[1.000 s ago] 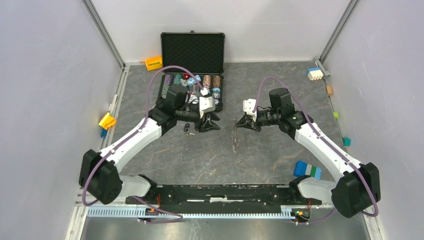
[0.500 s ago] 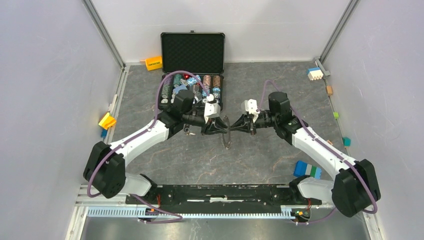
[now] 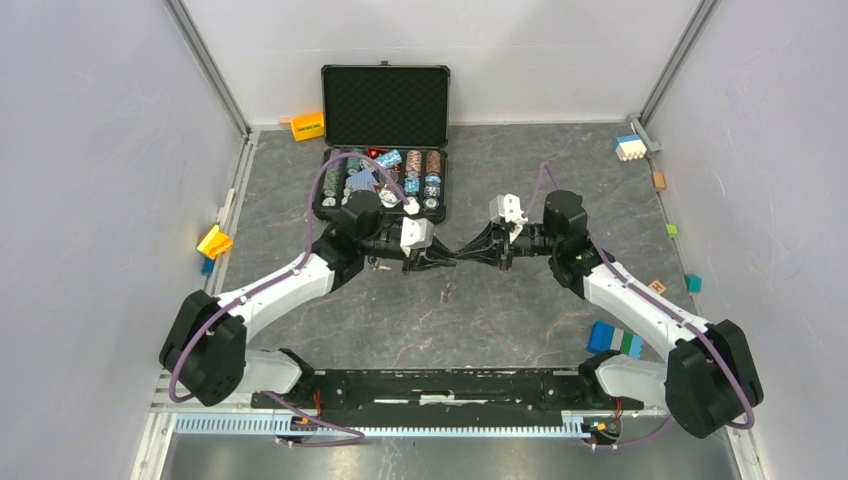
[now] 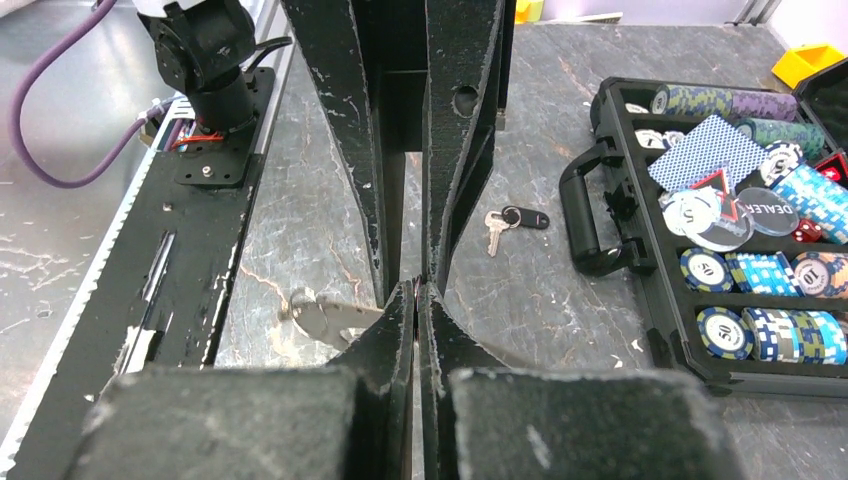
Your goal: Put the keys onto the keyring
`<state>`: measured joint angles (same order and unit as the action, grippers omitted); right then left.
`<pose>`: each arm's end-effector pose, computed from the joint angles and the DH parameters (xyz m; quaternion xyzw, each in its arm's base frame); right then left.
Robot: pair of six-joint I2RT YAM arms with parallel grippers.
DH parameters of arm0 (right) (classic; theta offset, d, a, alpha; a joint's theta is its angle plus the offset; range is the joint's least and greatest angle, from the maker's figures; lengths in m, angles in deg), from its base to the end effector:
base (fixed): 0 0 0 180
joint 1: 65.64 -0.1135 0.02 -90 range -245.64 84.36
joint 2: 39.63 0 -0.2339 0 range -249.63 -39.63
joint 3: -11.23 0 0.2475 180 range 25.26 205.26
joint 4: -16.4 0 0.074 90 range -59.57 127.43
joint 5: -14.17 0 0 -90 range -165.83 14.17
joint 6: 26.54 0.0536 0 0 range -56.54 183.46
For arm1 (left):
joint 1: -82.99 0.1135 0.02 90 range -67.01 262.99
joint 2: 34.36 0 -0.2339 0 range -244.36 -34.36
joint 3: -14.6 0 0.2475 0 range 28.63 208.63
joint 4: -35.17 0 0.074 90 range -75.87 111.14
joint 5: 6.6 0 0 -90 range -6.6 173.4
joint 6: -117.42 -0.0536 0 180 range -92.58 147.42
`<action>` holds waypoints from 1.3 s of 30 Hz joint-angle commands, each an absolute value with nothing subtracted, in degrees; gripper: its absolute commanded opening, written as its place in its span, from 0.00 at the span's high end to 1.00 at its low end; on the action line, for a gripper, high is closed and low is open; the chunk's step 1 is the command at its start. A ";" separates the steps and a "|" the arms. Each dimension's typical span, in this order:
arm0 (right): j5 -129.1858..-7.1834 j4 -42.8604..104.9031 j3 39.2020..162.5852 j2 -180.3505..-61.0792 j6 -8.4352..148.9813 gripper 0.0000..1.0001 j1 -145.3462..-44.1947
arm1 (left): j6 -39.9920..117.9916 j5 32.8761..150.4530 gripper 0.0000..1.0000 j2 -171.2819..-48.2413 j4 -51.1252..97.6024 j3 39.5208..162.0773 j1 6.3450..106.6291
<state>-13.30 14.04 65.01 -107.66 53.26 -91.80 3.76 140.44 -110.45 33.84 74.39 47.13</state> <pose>0.2205 0.1613 0.2492 -0.5178 0.5286 0.4739 0.4774 0.2165 -0.2120 0.2398 0.5967 0.4757 -0.4383 0.4749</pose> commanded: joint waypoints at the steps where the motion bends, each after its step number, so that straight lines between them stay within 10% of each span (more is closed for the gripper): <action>1: -12.45 7.87 64.57 -106.08 56.15 1.00 -92.01 | 6.34 140.70 0.74 -109.31 41.07 74.00 46.35; 20: -12.56 6.36 62.80 -105.47 56.52 0.99 -92.01 | 10.05 139.17 0.98 -109.73 42.93 74.83 45.79; 32: -19.02 21.21 64.68 -103.09 42.24 0.51 -91.66 | -1.40 134.27 0.98 -108.15 23.45 79.29 45.80; 39: -17.71 22.89 65.86 -104.80 41.93 0.48 -91.71 | -8.62 126.64 0.98 -108.15 9.20 84.85 43.95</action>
